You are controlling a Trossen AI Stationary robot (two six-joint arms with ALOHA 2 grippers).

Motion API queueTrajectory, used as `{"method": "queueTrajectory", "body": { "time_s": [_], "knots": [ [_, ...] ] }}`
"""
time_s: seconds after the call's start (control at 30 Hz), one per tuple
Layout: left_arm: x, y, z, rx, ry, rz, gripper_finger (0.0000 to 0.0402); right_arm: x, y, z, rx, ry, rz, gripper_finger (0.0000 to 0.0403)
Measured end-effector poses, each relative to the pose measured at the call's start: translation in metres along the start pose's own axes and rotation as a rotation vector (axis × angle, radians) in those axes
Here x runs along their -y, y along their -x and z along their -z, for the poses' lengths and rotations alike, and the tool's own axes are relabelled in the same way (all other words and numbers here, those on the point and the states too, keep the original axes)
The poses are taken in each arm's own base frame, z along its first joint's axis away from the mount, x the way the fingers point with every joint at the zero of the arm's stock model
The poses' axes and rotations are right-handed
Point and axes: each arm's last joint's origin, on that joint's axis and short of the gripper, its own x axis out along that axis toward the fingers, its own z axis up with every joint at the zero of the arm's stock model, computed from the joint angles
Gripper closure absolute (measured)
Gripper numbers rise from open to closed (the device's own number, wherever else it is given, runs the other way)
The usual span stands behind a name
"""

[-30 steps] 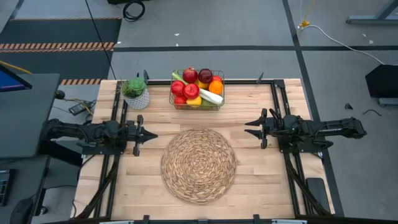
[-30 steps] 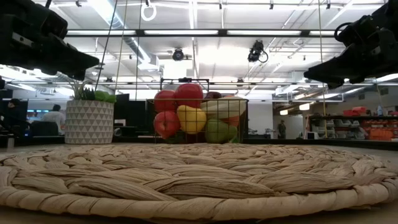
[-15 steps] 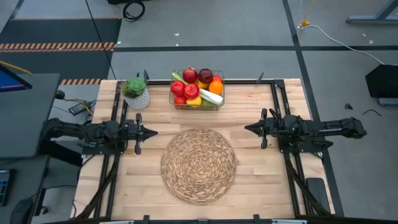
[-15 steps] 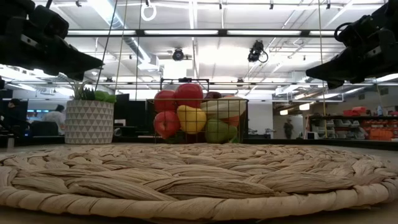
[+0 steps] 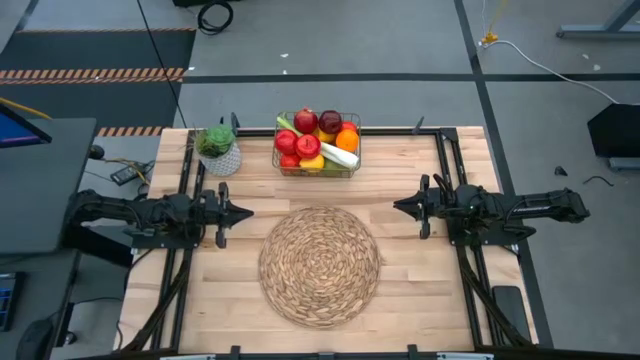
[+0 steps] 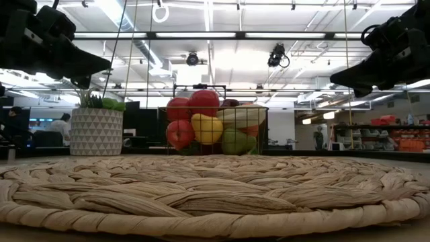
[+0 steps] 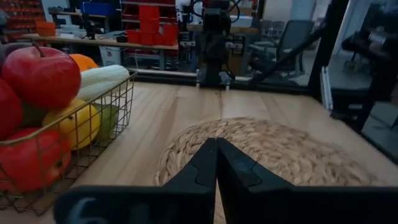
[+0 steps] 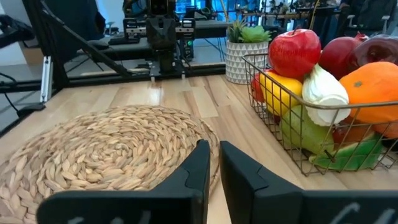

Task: Build produce basket
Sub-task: Return to Home Position

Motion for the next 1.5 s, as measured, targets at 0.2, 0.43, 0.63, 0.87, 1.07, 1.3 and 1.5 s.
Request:
{"method": "queueTrajectory", "body": {
  "time_s": [0.2, 0.43, 0.63, 0.87, 1.07, 1.3, 1.5],
  "knots": [
    [0.0000, 0.0000, -0.0006, 0.006, 0.016, 0.000, 0.0379, -0.0001, 0.0000, -0.0008, 0.008, -0.008, -0.002, 0.0358],
    [0.0000, 0.0000, -0.0006, 0.006, 0.016, 0.000, 0.0383, -0.0001, 0.0000, -0.0009, 0.009, -0.008, -0.004, 0.0357],
    [0.0000, 0.0000, -0.0007, 0.007, 0.016, 0.000, 0.0381, -0.0002, 0.0000, -0.0009, 0.009, -0.008, -0.004, 0.0357],
    [0.0001, 0.0000, -0.0007, 0.007, 0.016, 0.001, 0.0375, -0.0002, 0.0000, -0.0009, 0.009, -0.008, -0.004, 0.0357],
    [0.0001, 0.0000, -0.0007, 0.007, 0.016, 0.001, 0.0383, -0.0002, 0.0000, -0.0010, 0.010, -0.008, -0.004, 0.0357],
    [0.0001, 0.0000, -0.0007, 0.007, 0.016, 0.001, 0.0374, -0.0002, 0.0000, -0.0010, 0.010, -0.008, -0.005, 0.0357],
    [0.0000, 0.0000, -0.0007, 0.007, 0.016, 0.000, 0.0377, -0.0001, 0.0000, -0.0010, 0.010, -0.008, -0.004, 0.0357]
  ]
}}
